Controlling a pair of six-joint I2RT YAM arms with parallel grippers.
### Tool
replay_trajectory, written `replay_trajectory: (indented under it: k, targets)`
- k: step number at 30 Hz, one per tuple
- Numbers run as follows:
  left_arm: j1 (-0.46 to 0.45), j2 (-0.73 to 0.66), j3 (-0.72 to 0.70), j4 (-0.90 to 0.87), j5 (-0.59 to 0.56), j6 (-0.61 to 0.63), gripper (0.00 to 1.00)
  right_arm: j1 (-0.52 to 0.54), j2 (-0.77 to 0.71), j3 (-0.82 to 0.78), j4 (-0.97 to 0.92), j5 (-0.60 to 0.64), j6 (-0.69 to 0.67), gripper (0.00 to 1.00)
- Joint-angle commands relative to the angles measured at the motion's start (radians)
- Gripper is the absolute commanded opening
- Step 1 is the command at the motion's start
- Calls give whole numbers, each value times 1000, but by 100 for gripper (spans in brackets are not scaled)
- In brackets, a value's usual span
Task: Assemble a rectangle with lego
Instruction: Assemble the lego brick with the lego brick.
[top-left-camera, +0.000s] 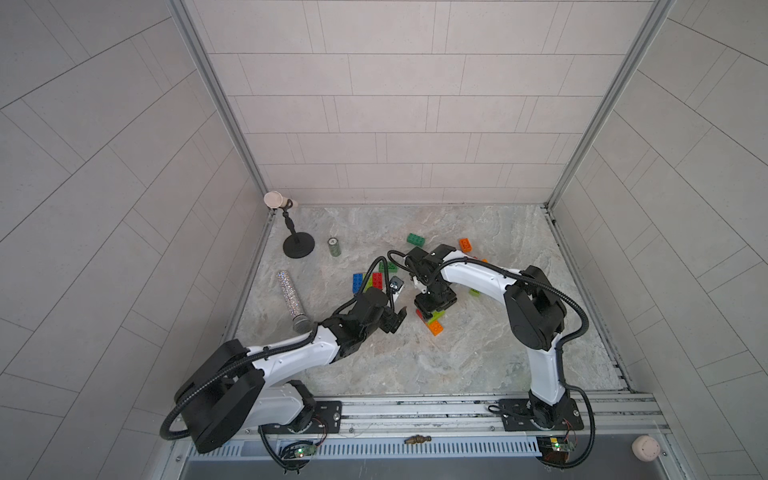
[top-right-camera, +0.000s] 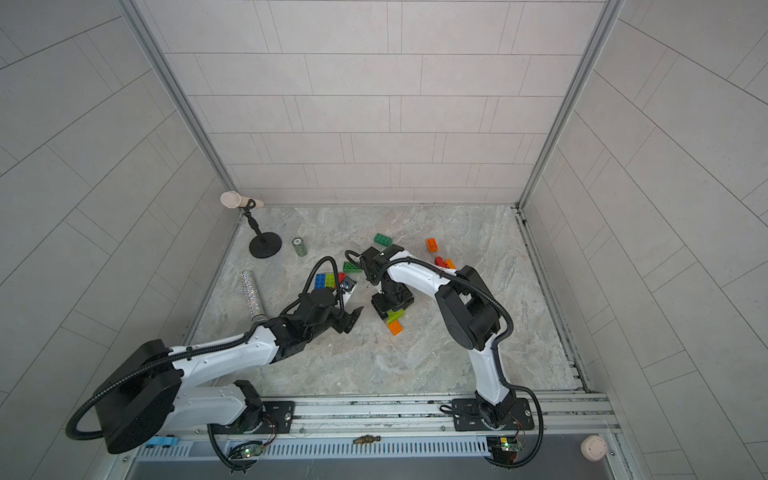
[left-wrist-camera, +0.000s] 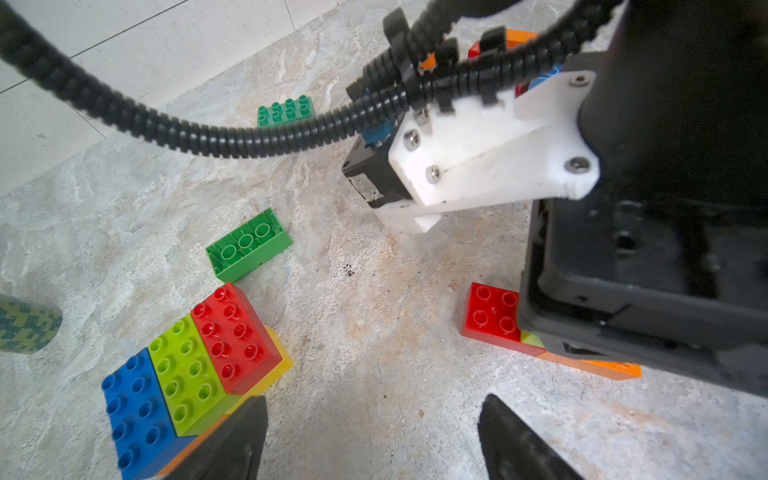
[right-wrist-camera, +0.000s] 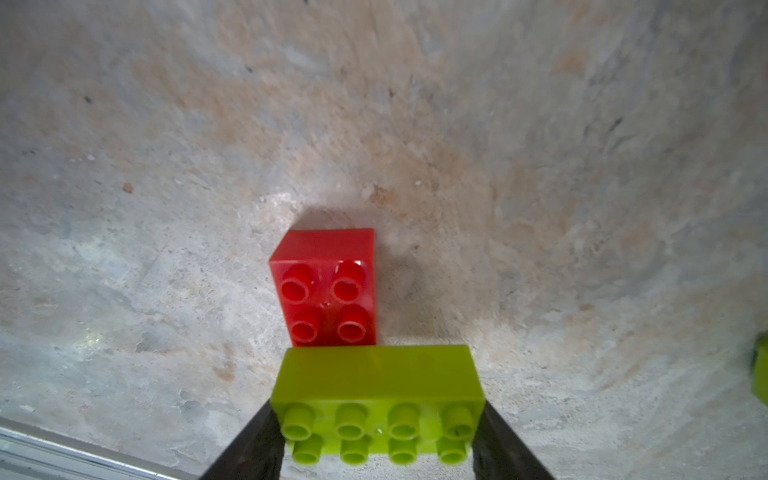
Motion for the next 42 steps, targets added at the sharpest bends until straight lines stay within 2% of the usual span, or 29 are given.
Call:
replay_trajectory:
  k: [1, 15, 32, 38, 42]
  targets:
    - [4, -5, 13, -1, 7, 3, 84, 0, 28, -42, -14, 43, 26, 5]
    - [3, -15, 13, 2, 11, 3, 84, 3, 56, -61, -13, 60, 42, 2]
    - [3, -17, 4, 10, 12, 0, 84, -6, 252, -79, -19, 51, 53, 0]
    - [3, -38, 4, -3, 8, 0, 84, -1, 304, -53, -10, 164, 95, 0]
    - [3, -71, 2, -14, 1, 1, 84, 13, 286, -35, 21, 182, 131, 0]
